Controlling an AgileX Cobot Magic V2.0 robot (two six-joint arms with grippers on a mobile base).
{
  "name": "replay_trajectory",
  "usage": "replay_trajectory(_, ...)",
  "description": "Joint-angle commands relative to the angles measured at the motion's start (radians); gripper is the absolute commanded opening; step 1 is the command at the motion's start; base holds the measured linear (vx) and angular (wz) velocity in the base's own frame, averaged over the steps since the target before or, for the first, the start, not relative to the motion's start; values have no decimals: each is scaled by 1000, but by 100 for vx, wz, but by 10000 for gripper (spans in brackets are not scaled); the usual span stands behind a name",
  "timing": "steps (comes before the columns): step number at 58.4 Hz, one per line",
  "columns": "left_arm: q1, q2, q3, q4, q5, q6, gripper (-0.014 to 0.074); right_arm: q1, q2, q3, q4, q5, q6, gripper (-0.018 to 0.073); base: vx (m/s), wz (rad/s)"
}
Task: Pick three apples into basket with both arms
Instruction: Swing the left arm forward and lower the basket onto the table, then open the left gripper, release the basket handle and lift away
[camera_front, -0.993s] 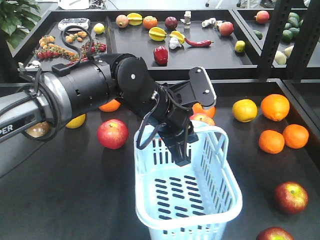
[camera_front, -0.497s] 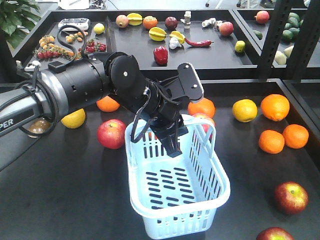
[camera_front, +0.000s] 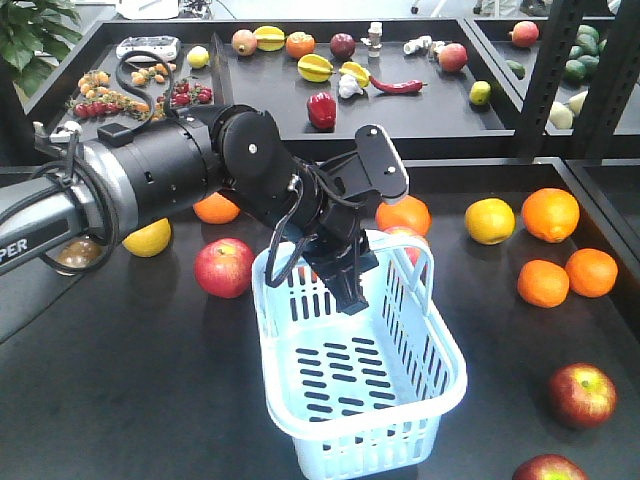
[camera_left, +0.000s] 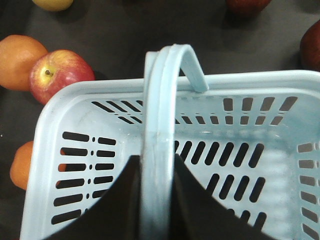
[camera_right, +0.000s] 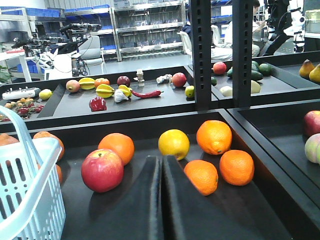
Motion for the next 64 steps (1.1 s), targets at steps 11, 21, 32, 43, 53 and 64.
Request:
replay_trajectory(11, 4, -60, -40, -26, -53, -33, 250, -3, -12, 13, -8, -74, -8, -5, 0, 0)
replay_trajectory(21, 4, -60, -40, 0, -56, -73, 354, -3, -12, 13, -8, -74, -8, -5, 0, 0)
replay_trajectory(32, 4, -74, -40, 35, -53, -149, 367, -3, -12, 13, -8, -74, -8, -5, 0, 0)
replay_trajectory(43, 4, -134, -40, 31, -42, -204, 367, -3, -12, 13, -8, -74, -8, -5, 0, 0)
replay_trajectory(53, 4, -235, -40, 32, 90, -272, 349, -3, -12, 13, -8, -74, -8, -5, 0, 0)
replay_trajectory(64, 2, -339, -39, -11, 382, -373, 232, -3, -12, 13, -8, -74, -8, -5, 0, 0)
